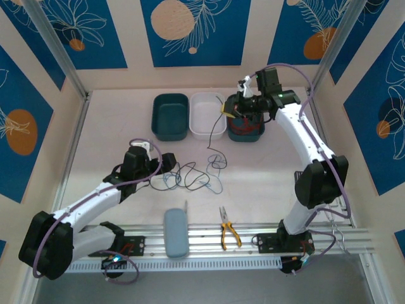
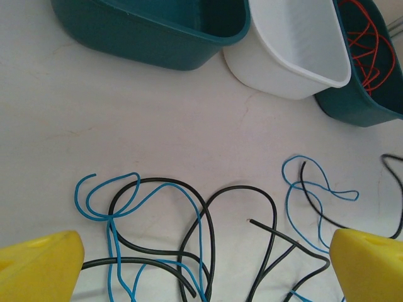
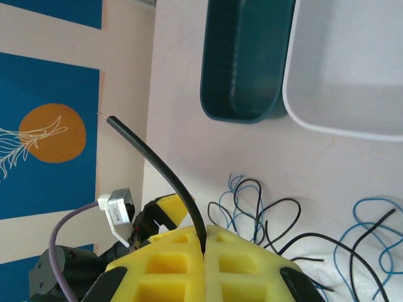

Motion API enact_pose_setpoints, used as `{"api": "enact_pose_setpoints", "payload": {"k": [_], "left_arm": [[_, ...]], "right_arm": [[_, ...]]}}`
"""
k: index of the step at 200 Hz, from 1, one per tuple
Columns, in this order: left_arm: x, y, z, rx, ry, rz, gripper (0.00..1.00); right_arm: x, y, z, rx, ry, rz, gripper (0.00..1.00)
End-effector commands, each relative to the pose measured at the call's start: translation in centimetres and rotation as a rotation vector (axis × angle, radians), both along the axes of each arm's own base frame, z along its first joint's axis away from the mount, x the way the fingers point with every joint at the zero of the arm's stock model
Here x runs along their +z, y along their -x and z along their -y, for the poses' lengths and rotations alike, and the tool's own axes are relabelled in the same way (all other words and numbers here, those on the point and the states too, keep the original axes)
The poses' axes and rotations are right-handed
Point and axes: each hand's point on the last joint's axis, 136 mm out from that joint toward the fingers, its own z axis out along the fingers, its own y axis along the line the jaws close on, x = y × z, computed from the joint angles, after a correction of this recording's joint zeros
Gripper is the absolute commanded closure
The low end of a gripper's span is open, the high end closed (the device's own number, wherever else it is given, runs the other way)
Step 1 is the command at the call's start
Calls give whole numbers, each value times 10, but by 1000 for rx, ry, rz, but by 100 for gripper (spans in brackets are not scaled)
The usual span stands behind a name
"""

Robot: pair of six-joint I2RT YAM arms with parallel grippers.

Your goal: Untangle the cables

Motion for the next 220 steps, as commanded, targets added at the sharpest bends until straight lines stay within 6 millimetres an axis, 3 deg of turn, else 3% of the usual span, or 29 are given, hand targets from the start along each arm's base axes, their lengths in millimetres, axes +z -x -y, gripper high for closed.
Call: {"api": "enact_pose_setpoints", "payload": {"k": [1, 23, 45, 84, 108, 125, 169, 220], "left_arm": [[3, -2, 6, -38, 21, 30, 0], [8, -4, 12, -64, 35, 46, 3], [23, -17, 23, -73, 85, 93, 20], [34, -41, 44, -83, 177, 95, 19], [34, -46, 39, -32, 197, 97, 10], [36, -45, 26, 34, 182, 116, 0], [46, -28, -12, 141, 59, 149, 0], [42, -5, -33, 174, 11, 153, 0]], "right_arm": [[41, 3, -15, 53, -106, 93, 100], [79, 8, -18, 90, -150, 195, 100], [118, 25, -31, 200, -256, 266, 100], [160, 43, -36, 228, -226, 383, 100], [176, 39, -29, 174, -141, 473, 100], [181, 30, -23, 131, -82, 515, 100], [181, -14, -17, 31, 37, 633, 100], [138, -91, -28, -55, 150, 673, 100]]}}
